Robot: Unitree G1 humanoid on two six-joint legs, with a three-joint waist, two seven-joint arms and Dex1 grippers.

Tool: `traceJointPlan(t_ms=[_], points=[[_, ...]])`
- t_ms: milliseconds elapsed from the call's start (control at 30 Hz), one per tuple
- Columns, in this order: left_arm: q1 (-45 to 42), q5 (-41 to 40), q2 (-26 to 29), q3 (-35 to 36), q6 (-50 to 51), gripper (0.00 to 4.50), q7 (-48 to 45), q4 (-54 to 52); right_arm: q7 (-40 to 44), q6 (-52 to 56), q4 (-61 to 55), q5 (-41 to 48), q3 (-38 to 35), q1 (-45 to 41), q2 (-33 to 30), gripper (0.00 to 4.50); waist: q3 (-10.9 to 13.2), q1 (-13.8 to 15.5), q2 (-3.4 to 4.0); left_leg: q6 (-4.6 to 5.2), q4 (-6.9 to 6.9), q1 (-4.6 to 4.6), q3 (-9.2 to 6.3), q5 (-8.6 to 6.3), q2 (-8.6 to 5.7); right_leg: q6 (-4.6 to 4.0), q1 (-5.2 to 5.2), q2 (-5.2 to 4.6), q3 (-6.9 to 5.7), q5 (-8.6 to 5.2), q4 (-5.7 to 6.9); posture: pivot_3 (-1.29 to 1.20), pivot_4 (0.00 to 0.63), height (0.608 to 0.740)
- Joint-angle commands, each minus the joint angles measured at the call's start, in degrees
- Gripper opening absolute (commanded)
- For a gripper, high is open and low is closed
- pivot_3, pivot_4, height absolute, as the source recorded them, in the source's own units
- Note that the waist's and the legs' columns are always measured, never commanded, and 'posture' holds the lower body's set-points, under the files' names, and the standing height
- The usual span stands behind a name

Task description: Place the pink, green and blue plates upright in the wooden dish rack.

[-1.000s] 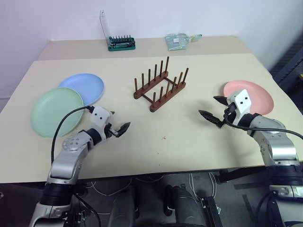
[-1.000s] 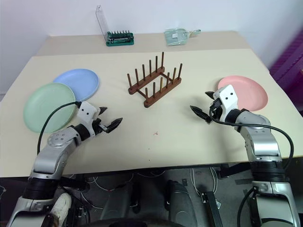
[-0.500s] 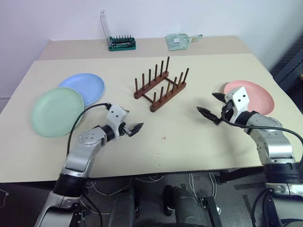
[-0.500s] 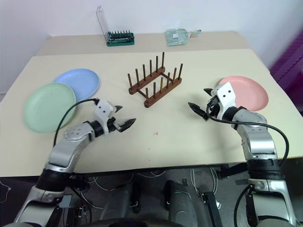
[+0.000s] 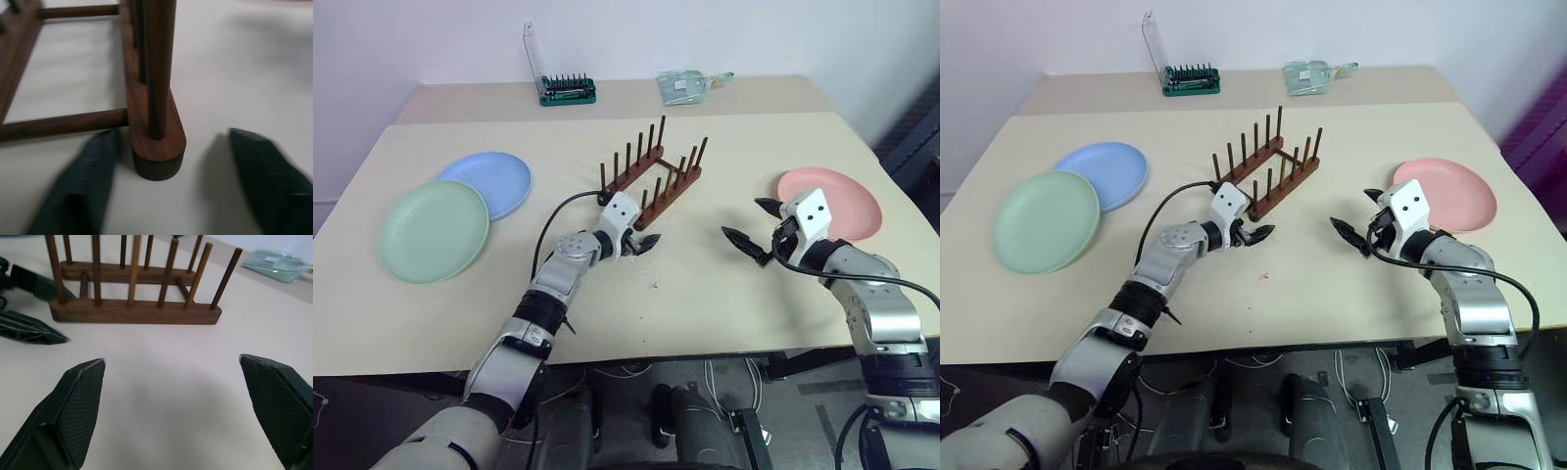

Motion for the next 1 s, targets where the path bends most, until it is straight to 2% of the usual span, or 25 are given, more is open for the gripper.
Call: traceJointPlan(t_ms=[33, 67, 100, 133, 333, 533, 667, 733, 800, 867, 900, 967, 1000], points=[[0.84, 0.57, -0.56, -0.60, -0.61, 1.58, -1.83, -0.61, -0.85, -0.67, -2.83, 0.15, -1.69, 1.03, -0.36, 4.50, 0.00, -0.05, 0.00, 0.00, 0.00, -0.01, 0.01, 0.00, 0.00, 0.00, -0.02, 0.00, 0.01, 0.00, 0.00, 0.00, 0.150, 0.730], [1.12, 0.80, -0.44, -0.71, -0.85, 1.07, -2.05, -0.81, -1.04, -0.66, -3.01, 0.12, -1.66, 1.23, -0.30, 4.50, 0.00, -0.03, 0.00, 0.00, 0.00, 0.00, 0.01, 0.00, 0.00, 0.00, -0.02, 0.00, 0.01, 0.00, 0.00, 0.00, 0.150, 0.730], [1.33, 1.00, -0.27, -0.69, -1.00, 0.80, -2.28, -0.99, -1.28, -0.54, -3.32, 0.11, -1.53, 1.36, -0.23, 4.50, -0.01, -0.06, 0.01, 0.00, 0.00, 0.00, 0.00, 0.00, 0.01, 0.00, -0.01, 0.00, 0.00, 0.00, 0.01, 0.00, 0.150, 0.730], [1.76, 1.58, 0.33, -1.32, -2.40, 0.75, -3.36, -1.37, -1.15, -0.59, -3.59, -0.10, -1.38, 1.87, -0.54, 4.50, 0.00, -0.06, 0.01, 0.00, 0.00, 0.01, 0.02, 0.00, 0.01, 0.00, -0.02, 0.01, 0.00, 0.00, 0.00, 0.00, 0.150, 0.730], [4.23, 0.38, 4.70, -3.41, -8.07, 0.75, -15.33, -6.88, 3.14, 0.13, -4.29, -0.80, -0.58, 5.85, -5.05, 4.50, -0.01, -0.09, 0.02, 0.00, -0.04, 0.01, 0.01, 0.00, 0.03, -0.01, -0.02, 0.01, 0.00, 0.00, 0.00, 0.00, 0.150, 0.730], [4.30, -2.23, 12.30, -3.73, -7.00, 0.75, -31.19, -8.49, 6.30, -0.27, -4.03, -1.01, -0.24, 8.45, -7.46, 4.50, 0.00, -0.30, 0.01, 0.00, -0.04, 0.02, 0.03, 0.00, 0.06, -0.06, -0.07, 0.04, 0.00, -0.03, 0.01, 0.00, 0.150, 0.730], [3.62, -1.47, 14.62, -3.35, -7.92, 0.75, -34.02, -5.72, 5.99, -0.53, -4.14, -1.34, -0.06, 8.44, -6.95, 4.50, 0.00, -0.14, 0.02, 0.00, -0.04, 0.03, 0.02, 0.00, 0.06, -0.19, -0.06, 0.04, 0.01, -0.11, 0.01, 0.00, 0.150, 0.730], [3.54, -0.92, 15.39, -2.95, -7.29, 1.81, -33.56, -5.11, 5.92, -0.54, -4.17, -1.33, -0.01, 8.45, -6.83, 4.50, -0.01, -0.03, 0.01, 0.00, -0.02, 0.02, 0.01, 0.00, 0.05, -0.18, -0.03, 0.02, 0.01, -0.11, 0.00, 0.00, 0.150, 0.730], [3.69, 0.82, 16.04, -2.58, -7.35, 2.67, -30.41, -4.91, 6.02, -0.52, -4.11, -1.09, -0.15, 8.44, -6.82, 4.50, -0.01, -0.08, 0.01, 0.00, 0.00, 0.01, 0.01, 0.00, 0.05, -0.18, -0.02, 0.01, 0.02, -0.11, -0.01, 0.00, 0.150, 0.730], [4.79, 0.48, 17.38, -1.89, -4.70, 3.71, -29.85, -6.63, 6.79, 0.20, -4.08, -0.60, -0.30, 8.59, -7.39, 3.96, -0.01, -0.12, 0.02, 0.00, 0.00, 0.02, 0.01, 0.00, 0.05, -0.17, -0.02, 0.01, 0.02, -0.10, -0.01, 0.00, 0.150, 0.730], [5.48, 0.23, 18.11, -1.77, -3.71, 3.72, -30.07, -7.76, 7.29, 0.41, -4.15, -0.47, -0.28, 8.78, -7.74, 3.65, -0.01, -0.20, 0.02, 0.00, 0.00, 0.02, 0.00, 0.00, 0.05, -0.14, -0.02, 0.02, 0.02, -0.08, 0.00, 0.00, 0.150, 0.730], [8.01, -1.03, 20.44, -0.95, 0.65, 3.72, -30.61, -11.79, 7.87, 0.41, -3.89, -0.91, -0.02, 8.97, -8.22, 2.64, -0.01, -0.60, 0.02, 0.00, -0.03, 0.05, 0.03, -0.01, 0.07, -0.02, -0.03, 0.04, 0.03, -0.02, 0.01, 0.00, 0.150, 0.730], [9.54, -2.55, 21.44, -0.16, 3.50, 3.47, -31.22, -14.57, 8.64, 0.70, -4.37, -0.65, 0.22, 9.38, -8.43, 2.13, -0.01, -0.75, 0.03, 0.00, -0.07, 0.09, 0.05, -0.01, 0.08, -0.02, -0.03, 0.05, 0.04, -0.01, 0.02, 0.00, 0.150, 0.730]])
